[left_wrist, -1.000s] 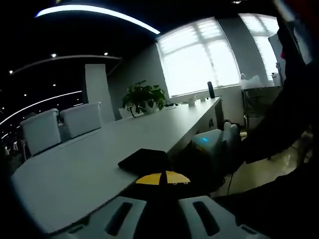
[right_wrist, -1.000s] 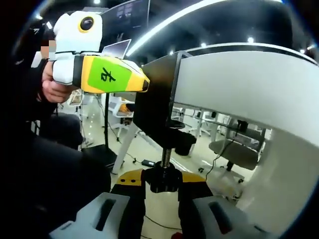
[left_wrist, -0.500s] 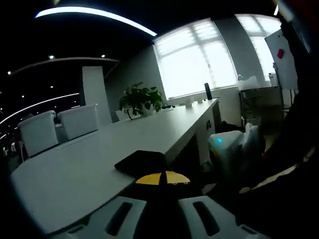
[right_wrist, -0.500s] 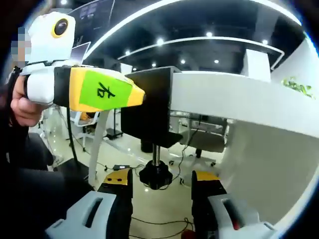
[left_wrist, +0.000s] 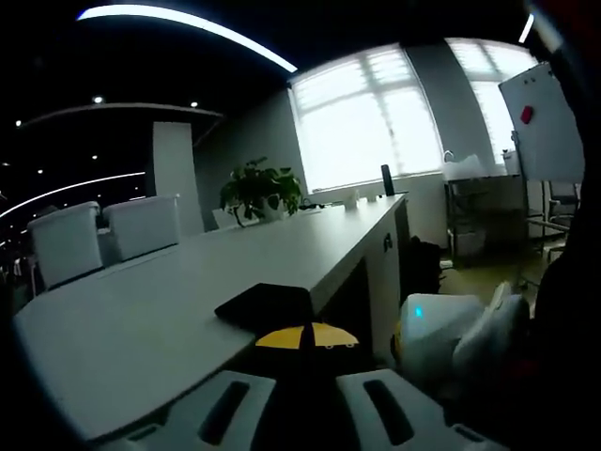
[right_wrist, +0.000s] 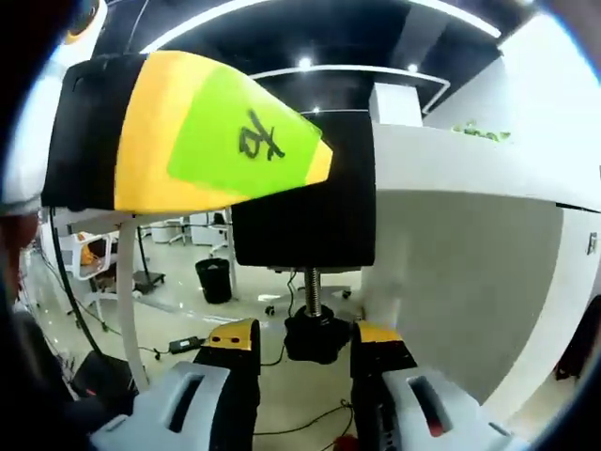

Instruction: Clamp the fixed fixture on the desktop, loosen the retaining clip, secure it to the edge of the desk, and tighten the retaining clip.

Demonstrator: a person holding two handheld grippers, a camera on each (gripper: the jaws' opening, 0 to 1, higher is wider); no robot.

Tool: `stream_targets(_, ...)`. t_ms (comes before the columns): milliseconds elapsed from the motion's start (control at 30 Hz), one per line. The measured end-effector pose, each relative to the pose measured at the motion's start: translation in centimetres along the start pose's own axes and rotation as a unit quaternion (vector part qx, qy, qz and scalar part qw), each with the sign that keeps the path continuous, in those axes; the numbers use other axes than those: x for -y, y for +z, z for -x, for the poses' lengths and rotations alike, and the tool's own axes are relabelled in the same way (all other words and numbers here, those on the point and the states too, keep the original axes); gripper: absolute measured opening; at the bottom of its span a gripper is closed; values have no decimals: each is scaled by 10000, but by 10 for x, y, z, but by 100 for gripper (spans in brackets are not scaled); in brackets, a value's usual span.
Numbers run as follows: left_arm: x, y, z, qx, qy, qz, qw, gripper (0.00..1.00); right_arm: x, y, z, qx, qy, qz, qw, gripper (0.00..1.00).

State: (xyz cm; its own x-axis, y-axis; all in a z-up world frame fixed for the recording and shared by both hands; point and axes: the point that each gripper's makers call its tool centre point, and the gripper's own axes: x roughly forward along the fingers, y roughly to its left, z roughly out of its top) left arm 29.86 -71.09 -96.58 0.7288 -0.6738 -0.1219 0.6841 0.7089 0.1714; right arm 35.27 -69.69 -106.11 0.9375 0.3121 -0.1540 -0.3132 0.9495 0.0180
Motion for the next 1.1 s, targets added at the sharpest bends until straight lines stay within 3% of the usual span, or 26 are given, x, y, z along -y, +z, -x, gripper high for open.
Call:
stream_targets(67,0,1,-1,8,1,13,10000,1,10,1,-2,-13,-110,-112,9999,24)
stream_targets(200,1,1,-2,41,41,44,10000,1,7,-1,-6,-60,65,-91,9999,23)
stream_targets(300,1,2,-3,38,86,-12,10000,1,6,-5,-21,-134,393,141,9990,23)
stream_targets(367,2,2,-3,13,115,-81,9999,1,3,-2,-14,-29,906,617,9940,22)
stream_targets(400,1,3,-3,6,119,-84,9999,1,2,-1,-8,-18,1043,593,9928,22)
stream_targets(467,1,3,-4,-17,136,-59,9999,1,-3,0,-5,6,1620,905,9826,21)
stream_targets(533,1,3,-4,-47,160,-96,9998,1,-5,1,-3,-29,2021,939,9749,21)
stream_targets(700,1,2,-3,-101,225,-92,9997,1,-13,3,5,61,3006,1178,9464,21)
stream_targets(767,2,2,-3,-153,274,-167,9994,1,-16,3,8,92,3436,1163,9318,21)
stream_targets(933,2,1,-2,-272,295,-237,9989,1,-18,4,9,324,3991,1300,9071,22)
stream_targets(1100,0,0,0,-231,208,-108,9995,1,-20,6,5,502,4222,1302,8957,22)
